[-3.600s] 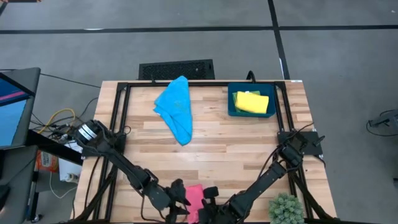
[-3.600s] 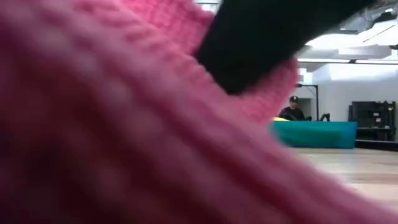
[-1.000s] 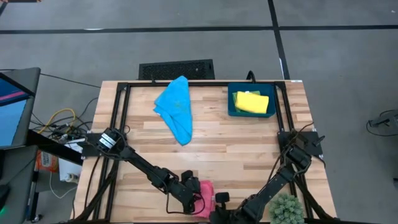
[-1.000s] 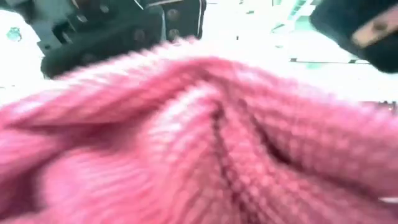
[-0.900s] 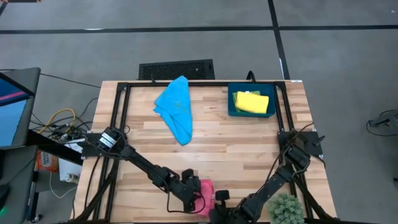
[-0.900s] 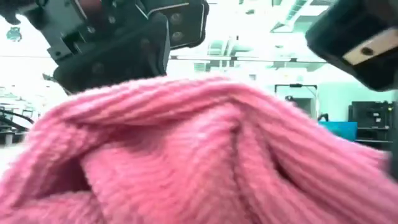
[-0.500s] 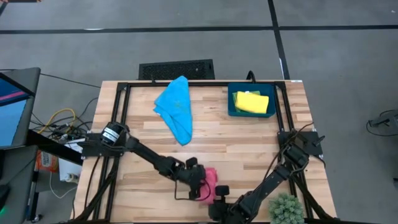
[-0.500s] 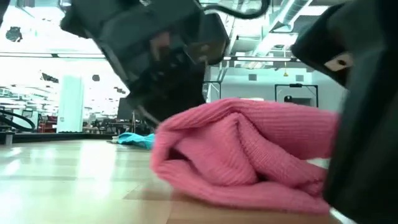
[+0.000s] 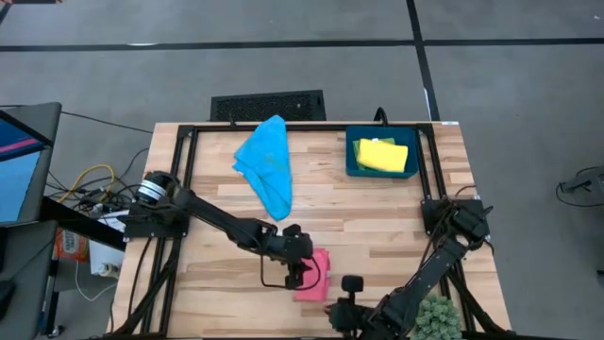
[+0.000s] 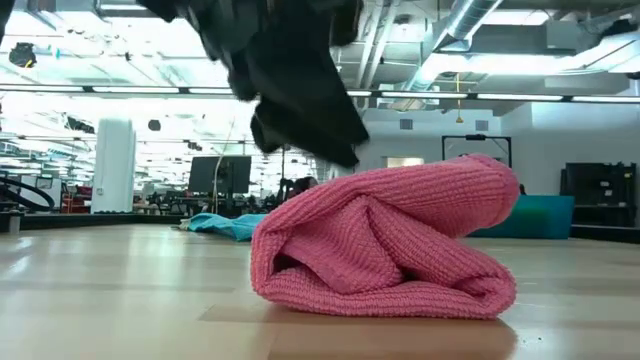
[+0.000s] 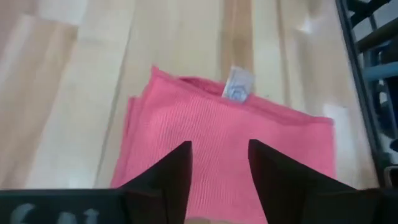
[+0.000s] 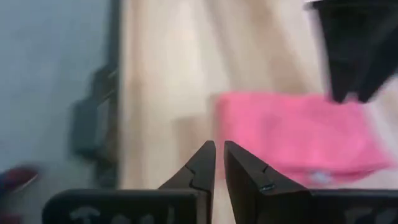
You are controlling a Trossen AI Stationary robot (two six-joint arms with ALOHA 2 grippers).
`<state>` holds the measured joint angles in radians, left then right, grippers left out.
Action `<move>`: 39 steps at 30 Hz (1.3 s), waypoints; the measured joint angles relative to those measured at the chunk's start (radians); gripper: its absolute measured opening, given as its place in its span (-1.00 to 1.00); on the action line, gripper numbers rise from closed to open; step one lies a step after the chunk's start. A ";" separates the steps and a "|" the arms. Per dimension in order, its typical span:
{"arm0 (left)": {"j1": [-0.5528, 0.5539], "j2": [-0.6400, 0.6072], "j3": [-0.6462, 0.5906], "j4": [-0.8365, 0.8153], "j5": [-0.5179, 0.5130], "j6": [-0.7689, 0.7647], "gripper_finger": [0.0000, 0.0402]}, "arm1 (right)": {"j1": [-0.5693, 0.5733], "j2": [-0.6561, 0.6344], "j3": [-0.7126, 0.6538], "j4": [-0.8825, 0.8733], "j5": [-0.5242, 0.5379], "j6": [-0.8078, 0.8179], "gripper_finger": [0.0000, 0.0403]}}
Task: Fold microfiber towels
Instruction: Fold the pink microfiber towel
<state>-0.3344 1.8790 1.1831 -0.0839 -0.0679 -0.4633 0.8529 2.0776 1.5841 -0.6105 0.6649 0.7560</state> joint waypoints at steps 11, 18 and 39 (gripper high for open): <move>-0.065 -0.115 0.001 -0.035 -0.144 0.023 -0.19 | -0.069 0.004 -0.240 0.372 0.077 0.009 -0.74; -0.153 -0.078 -0.072 0.215 -0.267 0.002 -0.35 | -0.065 0.005 -0.452 0.605 0.057 0.035 -0.92; -0.223 0.095 -0.120 0.420 -0.278 0.050 -0.70 | -0.121 0.004 -0.505 0.724 -0.039 -0.050 -0.91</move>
<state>-0.5577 1.9742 1.0629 0.3360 -0.3454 -0.4134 0.7324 2.0811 1.0794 0.1139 0.6257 0.7055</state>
